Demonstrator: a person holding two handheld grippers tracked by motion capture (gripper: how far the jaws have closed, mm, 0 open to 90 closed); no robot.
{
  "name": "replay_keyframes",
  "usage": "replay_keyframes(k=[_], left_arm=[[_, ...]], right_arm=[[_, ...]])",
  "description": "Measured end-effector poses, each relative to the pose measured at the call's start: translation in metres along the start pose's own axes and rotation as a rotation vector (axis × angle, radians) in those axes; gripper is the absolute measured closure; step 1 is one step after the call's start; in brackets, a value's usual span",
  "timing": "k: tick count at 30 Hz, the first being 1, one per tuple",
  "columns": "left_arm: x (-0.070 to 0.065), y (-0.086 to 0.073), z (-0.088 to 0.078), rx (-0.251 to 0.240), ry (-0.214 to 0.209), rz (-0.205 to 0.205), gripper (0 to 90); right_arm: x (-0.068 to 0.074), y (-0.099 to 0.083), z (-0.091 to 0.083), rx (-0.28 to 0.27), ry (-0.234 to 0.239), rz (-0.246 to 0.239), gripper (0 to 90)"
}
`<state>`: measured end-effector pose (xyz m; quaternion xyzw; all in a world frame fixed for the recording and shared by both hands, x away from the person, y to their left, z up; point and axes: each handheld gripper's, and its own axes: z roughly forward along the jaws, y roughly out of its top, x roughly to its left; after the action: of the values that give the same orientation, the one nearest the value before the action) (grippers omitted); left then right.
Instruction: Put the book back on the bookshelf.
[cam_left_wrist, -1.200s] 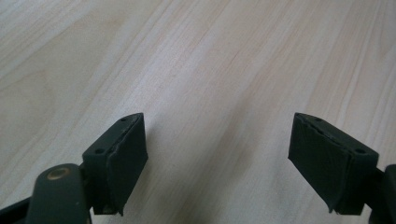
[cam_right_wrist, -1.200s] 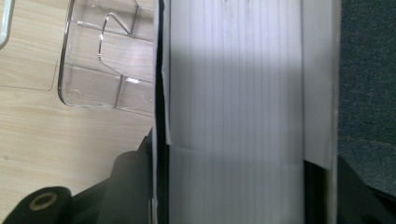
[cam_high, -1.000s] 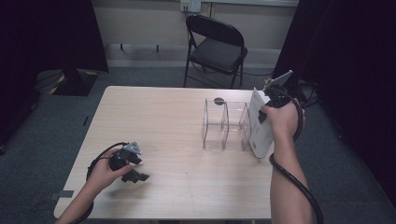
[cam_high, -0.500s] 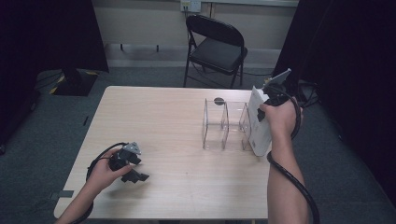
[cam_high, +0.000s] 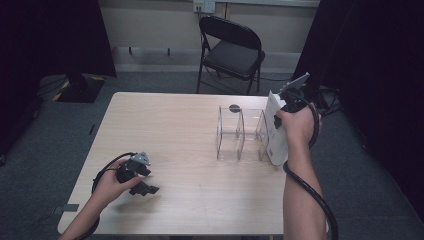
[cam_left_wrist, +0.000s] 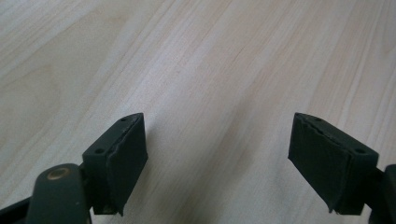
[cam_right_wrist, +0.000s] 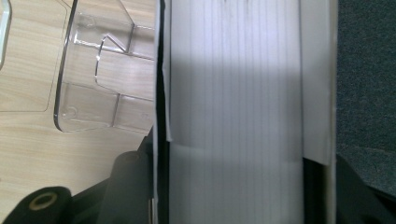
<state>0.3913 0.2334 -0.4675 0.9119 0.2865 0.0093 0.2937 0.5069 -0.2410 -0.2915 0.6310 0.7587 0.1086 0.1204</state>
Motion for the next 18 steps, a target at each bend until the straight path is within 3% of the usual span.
replay_keyframes(k=[18], left_arm=[[0.001, -0.001, -0.001, -0.001, 0.001, -0.003, 19.1]], right_arm=[[0.002, -0.001, 0.013, -0.025, -0.015, 0.017, 52.7]])
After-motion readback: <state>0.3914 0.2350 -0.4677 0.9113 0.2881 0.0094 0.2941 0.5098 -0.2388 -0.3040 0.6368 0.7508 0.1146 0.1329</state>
